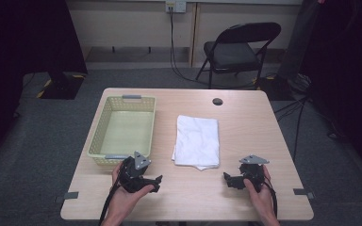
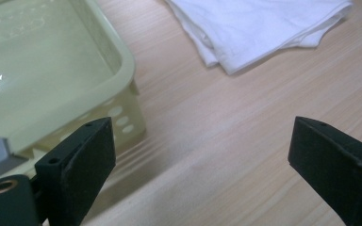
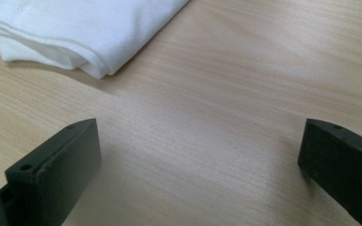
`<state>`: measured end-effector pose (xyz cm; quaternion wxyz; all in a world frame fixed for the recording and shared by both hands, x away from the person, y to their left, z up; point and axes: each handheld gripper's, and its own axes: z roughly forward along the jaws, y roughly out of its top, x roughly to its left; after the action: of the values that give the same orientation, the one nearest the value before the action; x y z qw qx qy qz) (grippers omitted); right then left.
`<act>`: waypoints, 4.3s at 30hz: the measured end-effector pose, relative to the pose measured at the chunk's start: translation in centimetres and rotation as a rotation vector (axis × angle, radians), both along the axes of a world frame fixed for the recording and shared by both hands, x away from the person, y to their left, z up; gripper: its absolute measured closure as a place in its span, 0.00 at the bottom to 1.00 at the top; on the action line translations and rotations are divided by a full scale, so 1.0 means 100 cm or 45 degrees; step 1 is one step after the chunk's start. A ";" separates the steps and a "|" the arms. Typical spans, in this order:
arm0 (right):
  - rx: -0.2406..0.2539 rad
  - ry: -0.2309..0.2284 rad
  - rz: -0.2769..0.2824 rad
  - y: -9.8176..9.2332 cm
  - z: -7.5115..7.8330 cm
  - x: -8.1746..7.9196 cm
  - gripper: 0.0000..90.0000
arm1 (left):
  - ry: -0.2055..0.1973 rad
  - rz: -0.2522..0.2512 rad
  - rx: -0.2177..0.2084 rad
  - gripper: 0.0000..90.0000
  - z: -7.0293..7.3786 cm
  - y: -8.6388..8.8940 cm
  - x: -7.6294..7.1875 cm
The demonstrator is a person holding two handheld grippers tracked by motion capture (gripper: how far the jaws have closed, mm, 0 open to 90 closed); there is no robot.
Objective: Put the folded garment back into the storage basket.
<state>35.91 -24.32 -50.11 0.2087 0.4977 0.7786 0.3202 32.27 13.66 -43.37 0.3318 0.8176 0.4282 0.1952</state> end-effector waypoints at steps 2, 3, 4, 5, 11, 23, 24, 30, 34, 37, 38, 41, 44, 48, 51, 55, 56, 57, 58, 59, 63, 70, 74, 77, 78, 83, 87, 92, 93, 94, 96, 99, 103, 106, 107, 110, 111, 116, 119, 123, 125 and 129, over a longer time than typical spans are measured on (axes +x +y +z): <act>0.000 0.000 0.000 0.000 0.000 0.000 0.00 | -0.008 0.010 -0.001 0.08 0.001 -0.003 0.001; 0.000 0.000 0.000 0.000 0.000 0.000 0.00 | -0.015 0.008 0.007 0.08 0.002 -0.004 0.001; 0.000 0.000 0.000 0.000 0.000 0.000 0.00 | -0.014 0.007 -0.002 0.07 0.003 -0.005 0.001; 0.000 0.000 0.000 0.000 0.000 0.000 0.00 | -0.011 0.001 -0.007 0.07 0.003 -0.007 0.002; 0.000 0.000 0.000 0.000 0.000 0.000 0.00 | -0.014 -0.017 -0.020 0.07 0.008 -0.014 0.005; 0.000 0.000 0.000 0.000 0.000 0.000 0.00 | -0.063 -0.043 -0.025 0.06 0.023 -0.029 0.011; 0.000 0.000 0.000 0.000 0.000 0.000 0.00 | -0.068 -0.045 -0.022 0.06 0.025 -0.030 0.011; 0.000 -0.001 0.001 0.000 0.000 0.000 0.00 | -0.068 -0.047 -0.023 0.06 0.027 -0.036 0.021; 0.000 0.000 0.000 0.000 0.000 0.000 0.00 | -0.039 -0.024 -0.024 0.07 0.023 -0.036 0.029; 0.000 0.000 0.000 0.000 0.000 0.000 0.00 | -0.028 -0.022 -0.034 0.07 0.021 -0.037 0.032; 0.000 0.000 0.000 0.000 0.000 0.000 0.00 | -0.026 -0.019 -0.036 0.07 0.022 -0.037 0.033; 0.000 0.000 0.000 0.000 0.000 0.000 0.00 | -0.032 -0.022 -0.038 0.07 0.024 -0.041 0.036; 0.000 0.000 0.000 0.000 0.000 0.000 0.00 | -0.040 -0.017 -0.043 0.07 0.027 -0.045 0.039; 0.000 0.000 0.000 0.000 0.000 0.000 0.00 | -0.037 -0.021 -0.051 0.07 0.030 -0.051 0.043; 0.000 0.000 0.000 0.000 0.000 0.000 0.00 | -0.037 -0.028 -0.051 0.07 0.031 -0.055 0.046; 0.000 0.000 0.000 0.000 0.000 0.000 0.00 | -0.036 -0.034 -0.049 0.07 0.029 -0.063 0.047; 0.000 0.000 0.000 0.000 0.000 0.000 0.00 | -0.032 -0.040 -0.048 0.07 0.028 -0.065 0.047; 0.000 0.000 0.000 0.000 0.000 0.000 0.00 | -0.032 -0.040 -0.048 0.07 0.028 -0.065 0.047; 0.000 0.000 0.000 0.000 0.000 0.000 0.00 | -0.030 -0.041 -0.058 0.07 0.026 -0.068 0.048; 0.000 0.000 0.000 0.000 0.000 0.000 0.00 | -0.028 -0.041 -0.059 0.07 0.024 -0.070 0.049; 0.000 0.000 0.000 0.000 0.000 0.000 0.00 | -0.015 -0.051 -0.055 0.07 0.021 -0.075 0.052; 0.000 0.000 0.000 0.000 0.000 0.000 0.00 | -0.007 -0.065 -0.049 0.08 0.021 -0.085 0.058; 0.000 0.000 0.000 0.000 0.000 0.000 0.00 | -0.017 -0.070 -0.043 0.08 0.026 -0.090 0.064; 0.000 0.000 0.000 0.000 0.000 0.000 0.00 | -0.031 -0.072 -0.032 0.08 0.030 -0.094 0.067; 0.000 0.000 0.000 0.000 0.000 0.000 0.00 | -0.032 -0.071 -0.031 0.08 0.032 -0.095 0.069; 0.000 0.000 0.000 0.000 0.000 0.000 0.00 | -0.041 -0.067 -0.018 0.08 0.033 -0.100 0.077; 0.000 0.000 0.000 0.000 0.000 0.000 0.00 | -0.011 -0.083 -0.046 0.07 0.029 -0.102 0.086; 0.000 0.000 0.000 0.000 0.000 0.000 0.00 | -0.002 -0.075 -0.016 0.07 0.022 -0.110 0.095; 0.000 0.000 0.000 0.000 0.000 0.000 0.00 | 0.000 -0.073 -0.009 0.07 0.021 -0.111 0.096; -0.001 0.000 0.000 0.000 0.000 0.000 0.00 | 0.001 -0.070 -0.007 0.07 0.020 -0.113 0.098; 0.000 0.000 0.000 0.000 0.000 0.000 0.00 | 0.007 -0.063 -0.011 0.07 0.019 -0.117 0.101; 0.000 0.000 0.000 0.000 0.000 0.000 0.00 | 0.026 -0.056 -0.015 0.07 0.019 -0.121 0.107; 0.000 0.000 0.000 0.000 0.000 0.000 0.00 | 0.002 -0.049 0.043 0.08 0.018 -0.130 0.111; 0.000 0.000 0.000 0.000 0.000 0.000 0.00 | 0.006 -0.037 0.033 0.08 0.017 -0.134 0.115; 0.000 0.000 0.000 0.000 0.000 0.000 0.00 | 0.013 -0.037 0.032 0.08 0.017 -0.135 0.117; 0.000 0.000 0.000 0.000 0.000 0.000 0.00 | 0.018 -0.019 0.042 0.08 0.013 -0.139 0.123; 0.000 0.000 0.000 0.000 0.000 0.000 0.00 | 0.018 -0.017 0.049 0.08 0.011 -0.141 0.125; -0.001 -0.001 0.007 -0.001 0.000 0.000 0.00 | 0.041 0.015 0.052 0.08 -0.004 -0.150 0.137; -0.001 -0.001 0.011 -0.001 0.000 0.000 0.00 | 0.051 0.035 0.062 0.08 -0.013 -0.155 0.143; -0.001 -0.001 0.012 -0.001 0.000 0.000 0.00 | 0.082 0.058 0.026 0.09 -0.022 -0.162 0.148; -0.001 -0.001 0.012 -0.001 0.000 0.000 0.00 | 0.086 0.051 0.058 0.09 -0.027 -0.168 0.150; -0.001 -0.001 0.012 -0.001 0.000 0.000 0.00 | 0.072 0.052 0.104 0.09 -0.032 -0.171 0.154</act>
<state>35.90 -24.40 -50.12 0.2079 0.4939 0.7809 0.3210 47.62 -3.39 -46.58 0.2818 0.8267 0.4457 0.1962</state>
